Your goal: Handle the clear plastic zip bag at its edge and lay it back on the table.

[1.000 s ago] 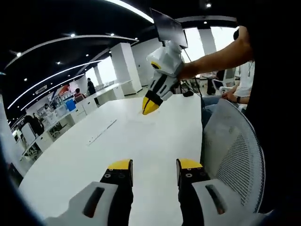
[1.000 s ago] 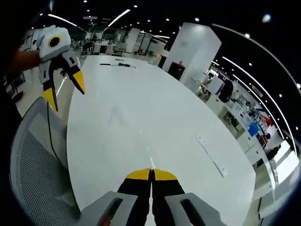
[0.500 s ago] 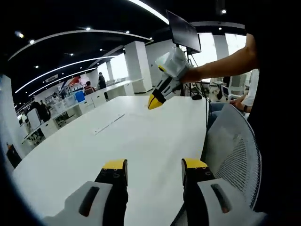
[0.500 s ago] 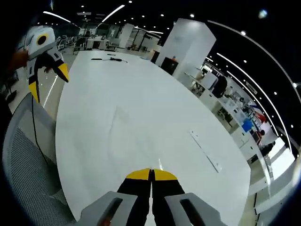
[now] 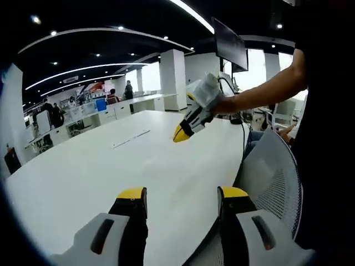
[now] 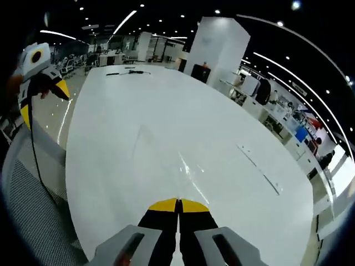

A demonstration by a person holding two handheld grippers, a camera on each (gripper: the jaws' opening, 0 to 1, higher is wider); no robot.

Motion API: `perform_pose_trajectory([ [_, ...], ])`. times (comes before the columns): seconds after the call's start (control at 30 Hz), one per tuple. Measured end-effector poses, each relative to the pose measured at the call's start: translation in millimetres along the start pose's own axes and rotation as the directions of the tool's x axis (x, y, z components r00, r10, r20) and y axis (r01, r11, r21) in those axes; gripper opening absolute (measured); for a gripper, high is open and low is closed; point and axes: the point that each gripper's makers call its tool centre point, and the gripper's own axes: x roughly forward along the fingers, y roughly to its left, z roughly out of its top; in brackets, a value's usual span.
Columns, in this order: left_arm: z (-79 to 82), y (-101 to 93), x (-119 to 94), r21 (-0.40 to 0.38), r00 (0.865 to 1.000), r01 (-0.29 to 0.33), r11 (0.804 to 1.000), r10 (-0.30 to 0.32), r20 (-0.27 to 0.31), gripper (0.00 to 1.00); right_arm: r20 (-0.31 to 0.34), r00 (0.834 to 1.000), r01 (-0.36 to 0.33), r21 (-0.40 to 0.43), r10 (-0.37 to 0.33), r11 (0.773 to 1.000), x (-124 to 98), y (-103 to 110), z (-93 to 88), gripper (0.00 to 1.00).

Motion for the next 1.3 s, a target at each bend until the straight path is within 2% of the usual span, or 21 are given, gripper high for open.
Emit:
perform_pose_trajectory([
  [0.17, -1.6, -5.2, 1, 0.012, 1.000, 0.009, 1.000, -0.009, -0.003, 0.49, -0.006, 0.999, 0.041, -0.002, -0.041, 0.999, 9, -5, -6.9, 0.00],
  [0.27, -10.6, -2.8, 0, 0.032, 1.000, 0.017, 0.999, -0.017, 0.004, 0.46, 0.013, 1.000, 0.011, 0.046, -0.011, 0.999, 15, 3, -7.9, 0.00],
  [0.47, -25.5, -4.7, 3, 0.028, 0.999, 0.032, 0.999, -0.032, -0.005, 0.47, -0.011, 1.000, -0.004, 0.081, 0.005, 0.997, 30, 10, -19.9, 0.00],
  [0.5, -22.5, -8.4, 5, 0.029, 0.999, 0.033, 0.999, -0.033, -0.006, 0.48, 0.006, 1.000, -0.021, 0.120, 0.020, 0.993, 31, 14, -18.9, 0.00],
  [0.6, -25.6, -9.2, 4, 0.025, 1.000, 0.027, 0.999, -0.026, -0.005, 0.47, -0.009, 0.999, -0.041, 0.133, 0.042, 0.990, 38, 20, -24.5, 0.00],
  [0.7, -20.4, -14.3, 8, 0.027, 1.000, 0.019, 0.999, -0.018, -0.003, 0.46, -0.020, 0.999, -0.041, 0.143, 0.044, 0.989, 38, 22, -27.3, 0.01],
  [0.77, -17.7, -18.9, 10, 0.030, 1.000, 0.020, 0.999, -0.019, -0.006, 0.45, -0.023, 0.998, -0.052, 0.179, 0.057, 0.983, 42, 27, -31.7, 0.01],
  [0.97, -14.8, -22.0, 11, 0.019, 1.000, 0.027, 0.999, -0.027, -0.005, 0.43, -0.044, 0.994, -0.094, 0.156, 0.102, 0.983, 46, 45, -40.9, 0.04],
  [1.13, -12.9, -18.8, 12, 0.013, 1.000, 0.022, 1.000, -0.022, -0.007, 0.44, -0.009, 0.990, -0.137, 0.182, 0.141, 0.974, 39, 59, -37.5, 0.14],
  [1.3, -12.2, -19.8, 14, 0.005, 0.999, 0.029, 1.000, -0.029, -0.014, 0.45, 0.021, 0.988, -0.152, 0.210, 0.151, 0.966, 29, 61, -39.1, 0.23],
])
